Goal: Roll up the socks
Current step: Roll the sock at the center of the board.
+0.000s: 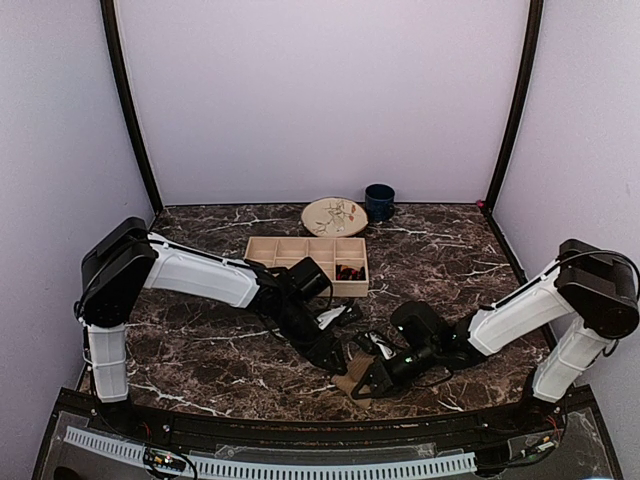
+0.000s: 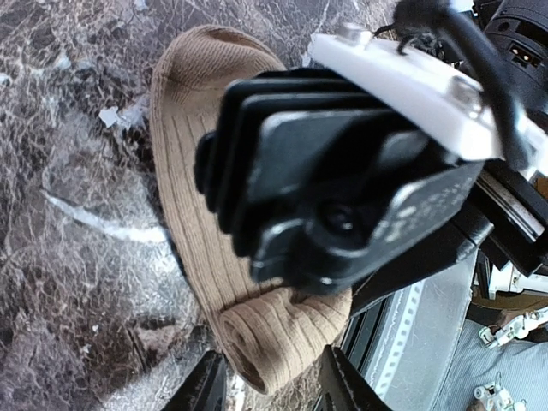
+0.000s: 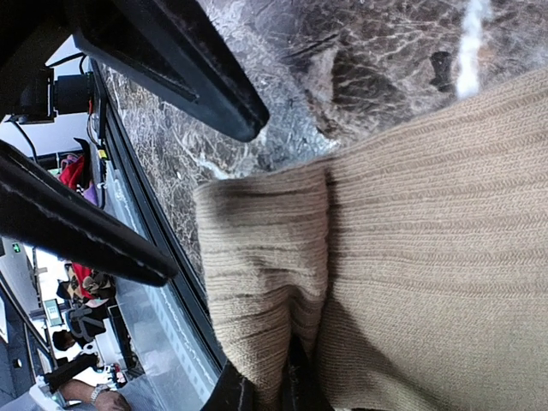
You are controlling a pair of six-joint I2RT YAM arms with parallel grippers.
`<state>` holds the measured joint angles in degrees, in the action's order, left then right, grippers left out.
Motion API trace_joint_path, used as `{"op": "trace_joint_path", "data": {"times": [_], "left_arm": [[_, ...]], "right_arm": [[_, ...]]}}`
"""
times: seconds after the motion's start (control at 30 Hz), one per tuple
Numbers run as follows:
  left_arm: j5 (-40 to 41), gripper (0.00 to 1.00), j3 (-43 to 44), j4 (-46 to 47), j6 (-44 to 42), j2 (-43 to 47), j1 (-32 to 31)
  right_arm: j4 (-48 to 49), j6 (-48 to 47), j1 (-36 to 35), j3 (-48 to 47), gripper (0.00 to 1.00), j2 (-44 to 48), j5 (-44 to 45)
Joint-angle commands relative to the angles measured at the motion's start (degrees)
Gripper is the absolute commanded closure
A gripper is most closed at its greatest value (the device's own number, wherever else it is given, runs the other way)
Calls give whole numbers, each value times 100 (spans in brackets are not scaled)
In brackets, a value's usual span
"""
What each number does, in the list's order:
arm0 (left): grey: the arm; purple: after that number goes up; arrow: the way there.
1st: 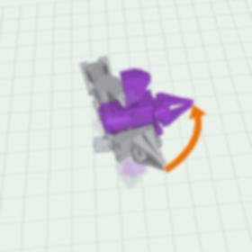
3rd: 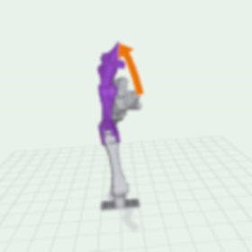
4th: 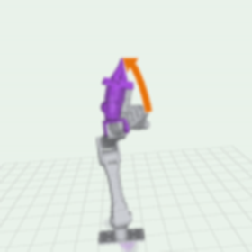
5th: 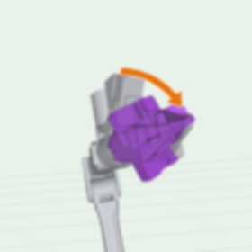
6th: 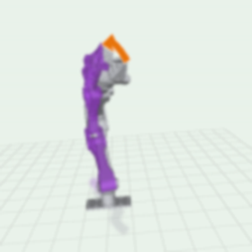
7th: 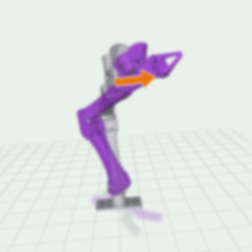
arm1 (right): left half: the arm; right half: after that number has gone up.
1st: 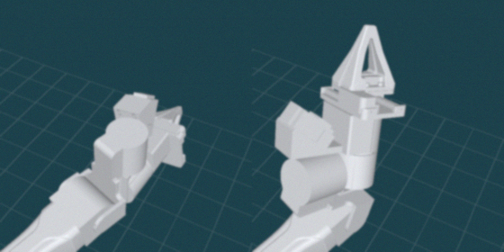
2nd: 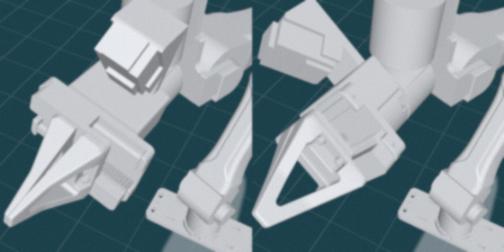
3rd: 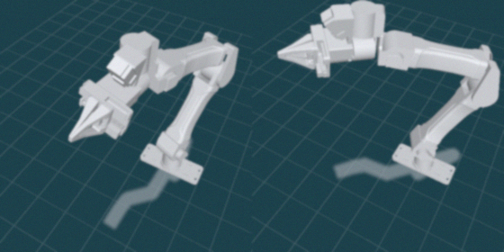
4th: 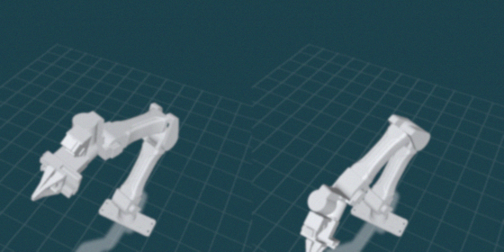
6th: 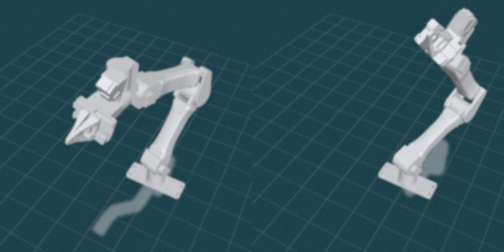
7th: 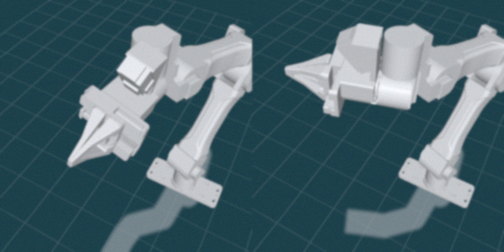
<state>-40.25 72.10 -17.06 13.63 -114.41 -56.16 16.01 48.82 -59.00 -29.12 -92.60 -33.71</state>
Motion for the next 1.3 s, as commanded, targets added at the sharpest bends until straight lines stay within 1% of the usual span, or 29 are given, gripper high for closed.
{"op": "trace_joint_path", "data": {"times": [0.0,0.37,0.57,0.67,1.0,1.1,1.27], "left_arm": [[-176,59,165,-129,-190,-24,-53],[-129,59,146,-474,-477,-20,-91],[-95,61,173,-564,-585,-16,-140],[-93,65,152,-536,-561,-35,-149],[-141,70,291,-475,-451,-207,-214],[-157,72,318,-462,-406,-264,-245],[-176,85,282,-389,-289,-338,-264]], "right_arm": [[-387,122,77,163,93,-261,-116],[92,413,165,180,94,-475,-471],[554,708,327,364,93,-514,-717],[570,735,401,366,94,-490,-770],[536,689,442,163,94,-585,-881],[612,725,439,144,94,-644,-931],[656,750,440,66,93,-697,-927]]}}
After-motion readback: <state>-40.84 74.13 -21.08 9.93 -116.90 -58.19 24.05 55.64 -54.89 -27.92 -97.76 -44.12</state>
